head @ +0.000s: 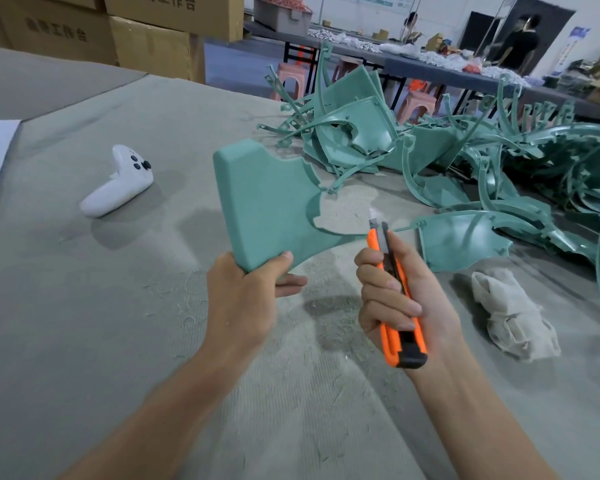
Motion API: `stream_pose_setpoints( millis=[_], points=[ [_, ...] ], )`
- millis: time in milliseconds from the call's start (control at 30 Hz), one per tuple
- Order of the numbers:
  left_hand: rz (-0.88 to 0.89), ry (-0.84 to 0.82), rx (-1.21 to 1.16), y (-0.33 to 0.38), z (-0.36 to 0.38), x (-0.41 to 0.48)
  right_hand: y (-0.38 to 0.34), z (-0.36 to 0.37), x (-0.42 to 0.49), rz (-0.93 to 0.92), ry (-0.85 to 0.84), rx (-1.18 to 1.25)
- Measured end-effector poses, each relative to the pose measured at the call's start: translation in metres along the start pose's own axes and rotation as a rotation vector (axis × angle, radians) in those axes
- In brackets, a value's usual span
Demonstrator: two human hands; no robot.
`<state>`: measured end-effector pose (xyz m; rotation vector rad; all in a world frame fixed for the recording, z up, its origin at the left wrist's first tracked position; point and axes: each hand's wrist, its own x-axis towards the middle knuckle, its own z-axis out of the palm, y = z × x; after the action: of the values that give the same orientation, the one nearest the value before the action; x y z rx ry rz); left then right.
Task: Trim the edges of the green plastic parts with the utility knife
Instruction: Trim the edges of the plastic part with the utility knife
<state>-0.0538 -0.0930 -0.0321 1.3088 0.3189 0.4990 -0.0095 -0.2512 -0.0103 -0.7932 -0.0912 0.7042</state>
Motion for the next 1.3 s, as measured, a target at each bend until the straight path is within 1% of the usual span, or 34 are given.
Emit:
stream_pose_setpoints(
  millis=[33,67,167,233,300,367,633,733,833,900,1200,1300],
  points=[
    [-0.003,-0.006,-0.011,0.001,0.0,0.0,0.0,0.002,0.002,-0.037,0.07,0.004],
    [-0.005,-0.018,-0.017,0.001,0.0,-0.001,0.0,0.002,0.001,-0.105,0.141,-0.053],
    [0.0,-0.054,-0.014,0.003,0.002,-0.005,0.005,0.0,0.002,-0.299,0.304,-0.393],
    [0.013,-0.092,-0.006,0.005,0.003,-0.007,0.007,-0.007,0.005,-0.354,0.361,-0.528],
    [0.022,-0.126,-0.008,0.005,0.003,-0.009,0.01,-0.006,0.007,-0.361,0.373,-0.624],
    [0.026,-0.148,0.0,0.006,0.003,-0.01,0.013,-0.005,0.008,-0.353,0.349,-0.698],
    [-0.011,-0.124,-0.032,0.006,0.0,-0.009,0.017,-0.001,0.007,-0.408,0.306,-0.786],
    [-0.022,-0.137,-0.025,0.007,0.0,-0.01,0.018,-0.002,0.008,-0.464,0.369,-0.82],
    [-0.021,-0.168,0.002,0.008,0.003,-0.012,0.018,-0.005,0.011,-0.552,0.482,-0.858],
    [-0.018,-0.175,0.014,0.008,0.003,-0.013,0.017,-0.007,0.011,-0.58,0.515,-0.9],
    [0.039,-0.177,0.094,0.003,0.002,-0.014,0.015,-0.013,0.013,-0.627,0.517,-1.069],
    [0.047,-0.176,0.111,0.003,0.001,-0.014,0.013,-0.013,0.012,-0.641,0.488,-1.097]
  ],
)
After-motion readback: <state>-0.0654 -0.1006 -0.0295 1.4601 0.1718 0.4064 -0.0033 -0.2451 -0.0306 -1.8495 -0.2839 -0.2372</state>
